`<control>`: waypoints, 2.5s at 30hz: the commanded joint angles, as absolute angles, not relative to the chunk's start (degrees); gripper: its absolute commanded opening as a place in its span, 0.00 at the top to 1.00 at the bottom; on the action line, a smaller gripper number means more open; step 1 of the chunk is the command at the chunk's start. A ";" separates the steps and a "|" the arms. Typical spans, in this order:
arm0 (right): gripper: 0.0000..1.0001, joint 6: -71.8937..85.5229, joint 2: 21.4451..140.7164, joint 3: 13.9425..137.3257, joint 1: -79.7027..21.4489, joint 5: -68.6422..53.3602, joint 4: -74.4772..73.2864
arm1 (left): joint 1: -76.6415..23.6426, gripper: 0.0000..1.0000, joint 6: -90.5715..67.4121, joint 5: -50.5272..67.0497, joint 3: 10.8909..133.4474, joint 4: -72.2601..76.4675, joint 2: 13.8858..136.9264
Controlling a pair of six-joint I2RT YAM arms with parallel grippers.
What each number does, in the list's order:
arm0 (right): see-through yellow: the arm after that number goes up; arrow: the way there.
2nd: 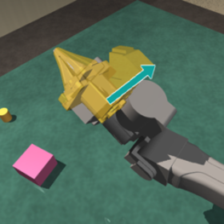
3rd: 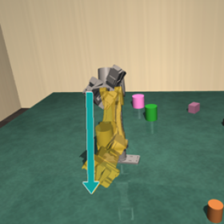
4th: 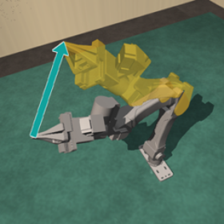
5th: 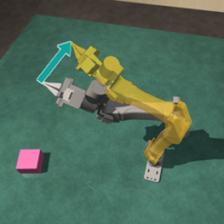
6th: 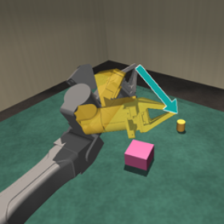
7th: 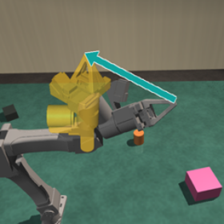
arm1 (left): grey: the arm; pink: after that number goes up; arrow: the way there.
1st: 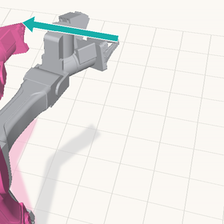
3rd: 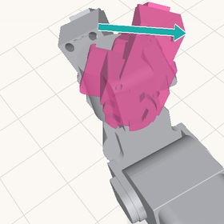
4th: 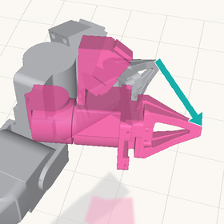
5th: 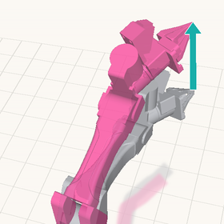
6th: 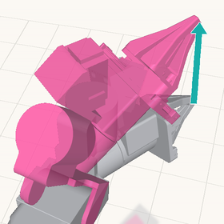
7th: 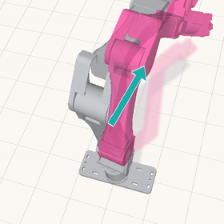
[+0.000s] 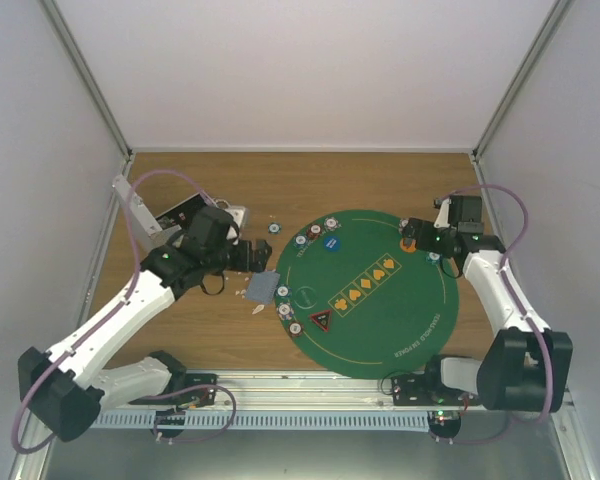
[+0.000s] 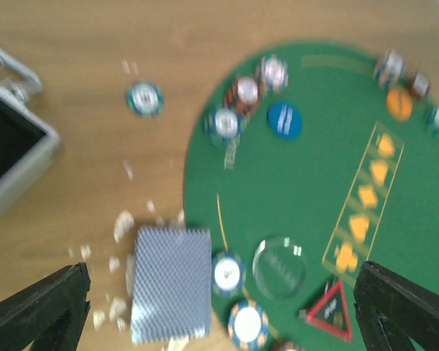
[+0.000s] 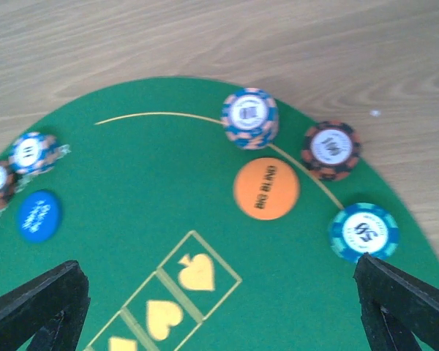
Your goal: Distribute texas hold em gaming equipment
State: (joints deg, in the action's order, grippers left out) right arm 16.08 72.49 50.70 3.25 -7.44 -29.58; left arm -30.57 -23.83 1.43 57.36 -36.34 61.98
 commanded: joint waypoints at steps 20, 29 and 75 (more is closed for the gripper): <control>0.00 19.24 52.03 40.16 1.14 -31.12 -17.52 | -35.17 0.01 -20.45 6.96 49.64 -39.81 83.91; 0.00 19.53 49.18 37.41 1.14 -29.33 -13.74 | -33.49 0.01 -20.65 4.18 51.20 -39.91 85.93; 0.00 17.72 62.51 42.42 1.14 -33.55 -14.11 | -32.46 0.01 -8.09 5.02 60.12 -44.09 98.75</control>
State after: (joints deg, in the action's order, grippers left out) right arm 18.70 61.95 41.58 1.50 -32.29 -15.35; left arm -32.12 -8.93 5.45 58.96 -43.16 97.71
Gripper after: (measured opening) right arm 0.995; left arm 0.989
